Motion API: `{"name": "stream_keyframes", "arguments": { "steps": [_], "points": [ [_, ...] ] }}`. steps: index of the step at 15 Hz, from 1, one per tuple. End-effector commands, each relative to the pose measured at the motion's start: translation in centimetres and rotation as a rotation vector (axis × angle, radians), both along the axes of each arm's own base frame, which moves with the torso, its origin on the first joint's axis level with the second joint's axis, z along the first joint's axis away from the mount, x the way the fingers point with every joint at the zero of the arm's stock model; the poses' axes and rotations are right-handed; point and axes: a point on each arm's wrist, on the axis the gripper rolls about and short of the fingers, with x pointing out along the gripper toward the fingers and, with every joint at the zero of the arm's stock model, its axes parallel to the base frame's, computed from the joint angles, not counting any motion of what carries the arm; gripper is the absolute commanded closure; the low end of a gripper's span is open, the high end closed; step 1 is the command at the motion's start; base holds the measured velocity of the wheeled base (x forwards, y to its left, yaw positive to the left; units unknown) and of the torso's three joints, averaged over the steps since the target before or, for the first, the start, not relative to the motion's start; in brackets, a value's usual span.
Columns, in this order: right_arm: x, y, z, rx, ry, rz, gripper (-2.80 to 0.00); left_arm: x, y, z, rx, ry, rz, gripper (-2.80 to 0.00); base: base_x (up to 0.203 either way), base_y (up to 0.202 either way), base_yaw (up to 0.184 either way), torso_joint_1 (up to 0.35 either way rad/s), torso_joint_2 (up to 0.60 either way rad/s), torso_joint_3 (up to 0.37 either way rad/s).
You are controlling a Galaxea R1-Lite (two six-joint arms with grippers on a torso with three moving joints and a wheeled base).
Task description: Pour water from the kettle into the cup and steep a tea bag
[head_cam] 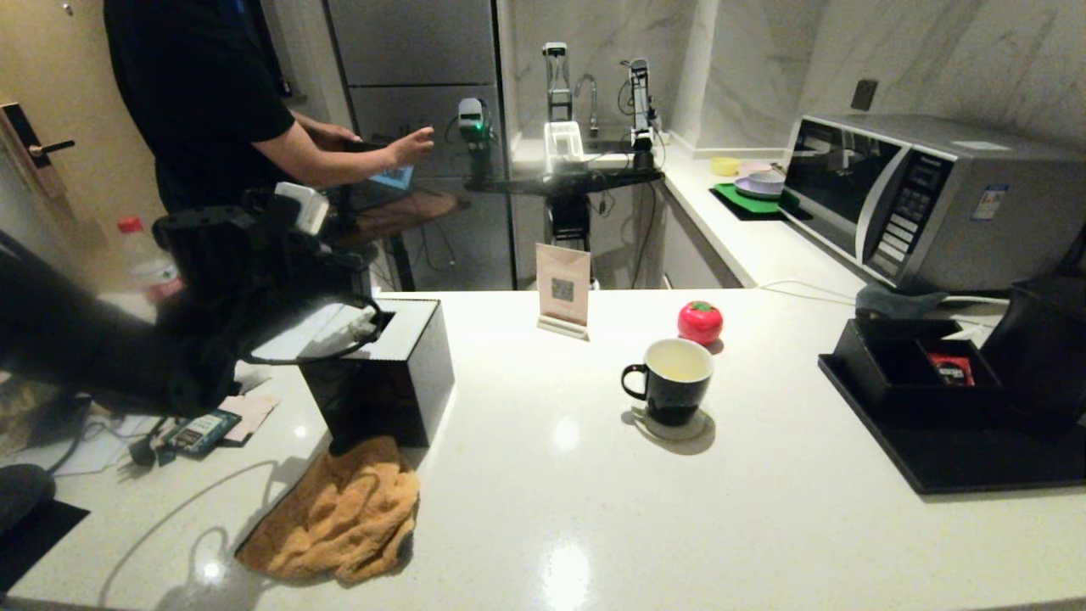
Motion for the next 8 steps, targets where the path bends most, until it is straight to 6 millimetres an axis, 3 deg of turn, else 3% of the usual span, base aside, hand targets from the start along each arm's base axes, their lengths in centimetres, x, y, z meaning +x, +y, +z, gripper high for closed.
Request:
{"name": "stream_keyframes", "arguments": {
  "steps": [1, 8],
  "points": [
    [0.0, 0.0, 0.0, 0.000, 0.001, -0.001, 0.00, 0.1, -0.1, -0.3, 0.001, 0.004, -0.004, 0.00, 0.000, 0.000, 0.000, 0.000, 0.00, 0.000],
    [0.0, 0.0, 0.0, 0.000, 0.000, -0.001, 0.00, 1.8, -1.4, -1.1, -0.012, -0.080, -0.033, 0.00, 0.000, 0.000, 0.000, 0.000, 0.00, 0.000]
  ]
}}
